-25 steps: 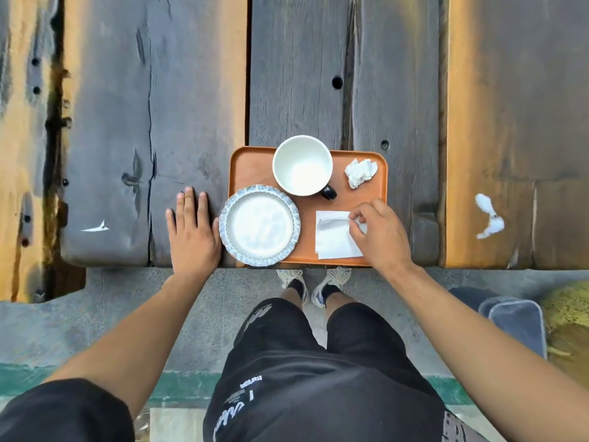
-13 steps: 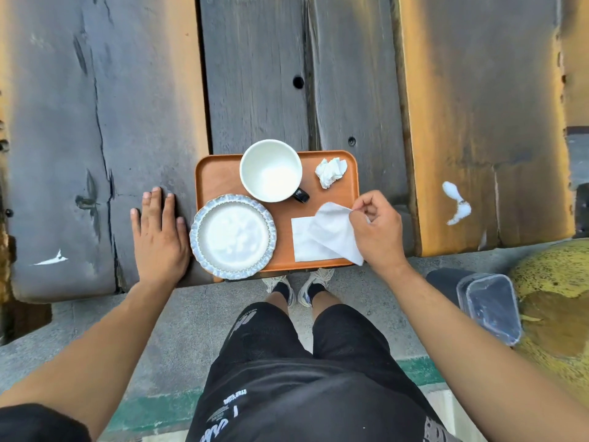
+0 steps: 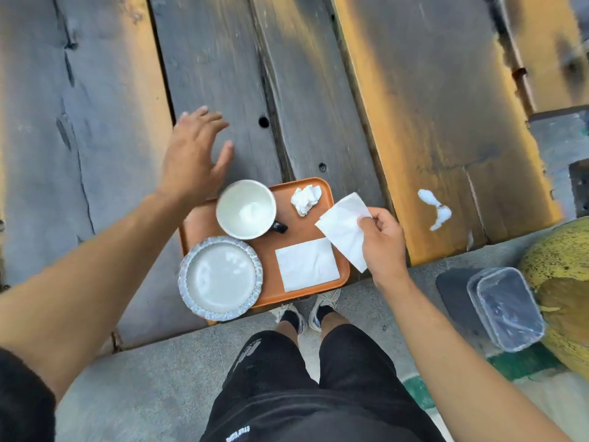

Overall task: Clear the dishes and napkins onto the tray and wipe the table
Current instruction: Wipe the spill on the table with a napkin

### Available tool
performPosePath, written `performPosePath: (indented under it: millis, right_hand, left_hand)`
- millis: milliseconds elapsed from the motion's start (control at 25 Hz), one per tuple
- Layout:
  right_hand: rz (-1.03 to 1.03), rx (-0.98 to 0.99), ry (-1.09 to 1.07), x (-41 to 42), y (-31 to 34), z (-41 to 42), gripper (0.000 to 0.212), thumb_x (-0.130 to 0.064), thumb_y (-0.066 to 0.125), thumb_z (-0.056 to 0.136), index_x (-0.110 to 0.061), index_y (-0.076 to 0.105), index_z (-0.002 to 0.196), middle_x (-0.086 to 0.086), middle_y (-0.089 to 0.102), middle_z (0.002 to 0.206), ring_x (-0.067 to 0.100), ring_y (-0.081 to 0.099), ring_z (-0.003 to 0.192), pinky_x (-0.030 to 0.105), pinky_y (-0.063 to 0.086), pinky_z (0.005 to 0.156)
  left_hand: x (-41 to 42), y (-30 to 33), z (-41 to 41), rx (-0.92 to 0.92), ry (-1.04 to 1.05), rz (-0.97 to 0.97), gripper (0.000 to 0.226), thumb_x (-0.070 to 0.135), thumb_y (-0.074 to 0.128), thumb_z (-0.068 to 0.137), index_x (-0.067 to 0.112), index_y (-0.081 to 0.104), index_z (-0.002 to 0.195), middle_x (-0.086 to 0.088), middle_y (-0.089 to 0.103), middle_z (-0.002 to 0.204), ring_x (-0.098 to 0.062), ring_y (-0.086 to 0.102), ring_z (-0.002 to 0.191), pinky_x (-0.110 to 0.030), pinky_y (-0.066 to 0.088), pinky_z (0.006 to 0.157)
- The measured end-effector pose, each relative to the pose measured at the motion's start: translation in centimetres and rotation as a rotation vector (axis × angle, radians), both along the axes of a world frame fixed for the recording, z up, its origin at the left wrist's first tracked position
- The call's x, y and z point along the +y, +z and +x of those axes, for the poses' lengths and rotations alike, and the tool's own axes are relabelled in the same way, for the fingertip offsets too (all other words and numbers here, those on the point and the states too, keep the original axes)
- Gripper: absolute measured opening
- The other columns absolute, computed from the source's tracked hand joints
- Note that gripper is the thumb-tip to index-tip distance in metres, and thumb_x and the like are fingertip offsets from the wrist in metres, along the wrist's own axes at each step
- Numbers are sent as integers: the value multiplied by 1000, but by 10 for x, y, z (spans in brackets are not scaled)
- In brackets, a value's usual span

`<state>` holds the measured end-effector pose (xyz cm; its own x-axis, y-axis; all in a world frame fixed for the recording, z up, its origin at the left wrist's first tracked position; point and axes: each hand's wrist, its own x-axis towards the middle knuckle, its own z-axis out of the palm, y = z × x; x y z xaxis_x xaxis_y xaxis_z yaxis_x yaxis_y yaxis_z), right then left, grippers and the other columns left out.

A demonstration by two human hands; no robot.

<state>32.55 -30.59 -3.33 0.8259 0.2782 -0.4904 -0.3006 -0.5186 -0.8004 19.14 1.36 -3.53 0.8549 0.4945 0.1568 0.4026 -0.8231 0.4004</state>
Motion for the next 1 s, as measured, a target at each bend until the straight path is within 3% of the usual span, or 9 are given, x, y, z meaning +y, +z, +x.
performPosePath:
  millis: [160,280,360,480,720,880,1000]
  right_hand:
    - [5,4,-285,-46,-8,31,15,-14,54,96,-13,69,100,0,64,79,11,53,70,30,42,63]
    - [-22,-37,-496,-88,-15,59,16,-11,55,95,-12,70,100,-2,67,80,12,59,71,30,46,63]
    - [-51,-75,-588,-112,-21,84,16,-14,57,93,-19,71,99,1,72,91,19,68,83,36,54,69]
    - [-122,-152,-623,-140,-32,129,14,-20,56,89,-26,68,93,5,73,101,26,71,96,42,59,78]
    - [-261,-345,-451,-144,-48,203,22,-21,56,91,-20,62,112,-3,68,111,18,64,102,36,53,86]
    - [-607,-693,-322,-145,-57,212,40,-22,63,85,-16,61,124,11,56,123,29,50,109,37,43,91]
    - [-559,-763,-252,-151,-57,216,34,-19,65,86,-16,68,120,13,54,114,30,51,103,35,45,90]
  left_hand:
    - [-55,4,154,216,-587,111,73,58,37,100,5,48,149,-23,41,161,-39,33,152,-57,21,125]
    - [-120,-24,223,324,-773,211,86,66,17,97,9,30,160,-21,19,170,-37,16,159,-55,9,128]
    - [-149,-47,248,350,-774,280,87,66,10,96,11,22,163,-20,10,172,-35,7,161,-55,2,129]
    - [-178,-70,269,371,-648,220,84,63,13,99,10,22,163,-20,10,173,-34,5,161,-55,1,129]
    - [-181,-86,266,258,-555,141,67,44,33,102,11,31,161,-15,22,171,-30,17,160,-54,7,129]
    - [-180,-87,269,211,-538,117,66,39,39,100,10,36,159,-16,25,170,-32,21,159,-57,11,128]
    - [-179,-88,267,191,-538,130,66,38,41,98,9,37,158,-17,26,169,-34,22,158,-58,13,128]
